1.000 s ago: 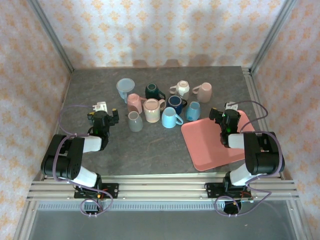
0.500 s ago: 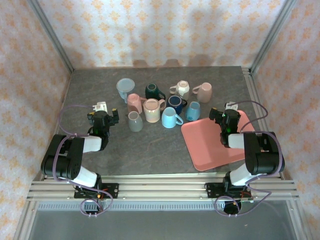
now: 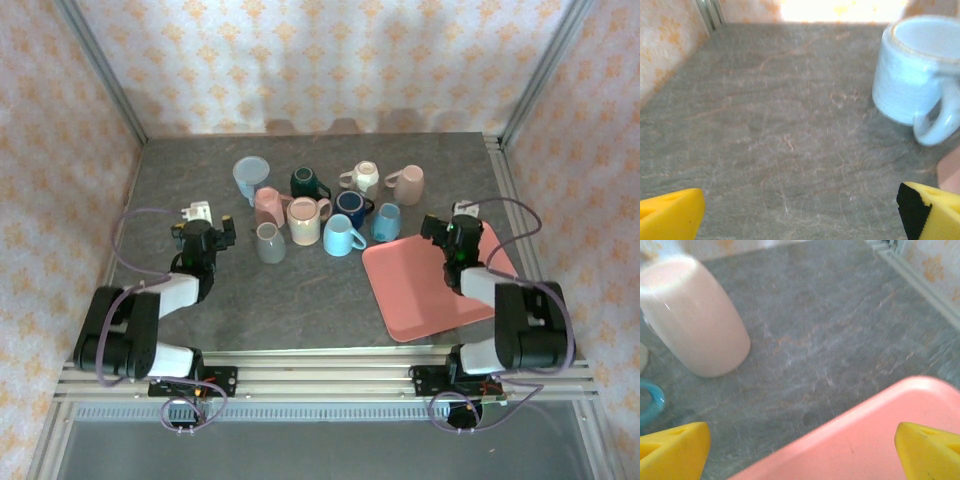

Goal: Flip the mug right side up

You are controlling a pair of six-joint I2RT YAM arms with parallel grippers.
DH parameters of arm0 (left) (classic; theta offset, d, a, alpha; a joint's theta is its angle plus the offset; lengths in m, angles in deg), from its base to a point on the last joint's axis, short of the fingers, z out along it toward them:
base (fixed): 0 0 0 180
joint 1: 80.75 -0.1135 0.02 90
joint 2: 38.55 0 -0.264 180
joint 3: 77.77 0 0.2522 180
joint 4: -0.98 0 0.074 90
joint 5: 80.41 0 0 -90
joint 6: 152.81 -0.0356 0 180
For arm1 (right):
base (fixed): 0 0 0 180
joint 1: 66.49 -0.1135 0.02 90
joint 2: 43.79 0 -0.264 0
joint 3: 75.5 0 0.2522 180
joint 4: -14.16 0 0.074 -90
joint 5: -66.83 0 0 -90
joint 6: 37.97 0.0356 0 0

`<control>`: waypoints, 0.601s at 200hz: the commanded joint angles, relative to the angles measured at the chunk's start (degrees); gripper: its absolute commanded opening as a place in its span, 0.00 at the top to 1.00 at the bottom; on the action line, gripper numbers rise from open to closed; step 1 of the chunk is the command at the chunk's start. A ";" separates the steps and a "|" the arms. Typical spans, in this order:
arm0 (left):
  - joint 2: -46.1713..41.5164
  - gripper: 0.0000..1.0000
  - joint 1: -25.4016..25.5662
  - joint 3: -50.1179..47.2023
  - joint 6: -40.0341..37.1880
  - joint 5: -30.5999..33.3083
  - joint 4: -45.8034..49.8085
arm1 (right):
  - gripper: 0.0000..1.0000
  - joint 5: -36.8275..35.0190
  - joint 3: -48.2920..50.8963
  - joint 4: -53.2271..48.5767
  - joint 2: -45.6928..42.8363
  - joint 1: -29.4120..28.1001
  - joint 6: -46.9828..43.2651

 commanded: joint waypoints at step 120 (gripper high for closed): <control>-35.11 0.00 -0.43 20.91 17.54 -36.64 60.90 | 0.38 35.18 -15.52 -55.40 -32.73 -5.65 -4.14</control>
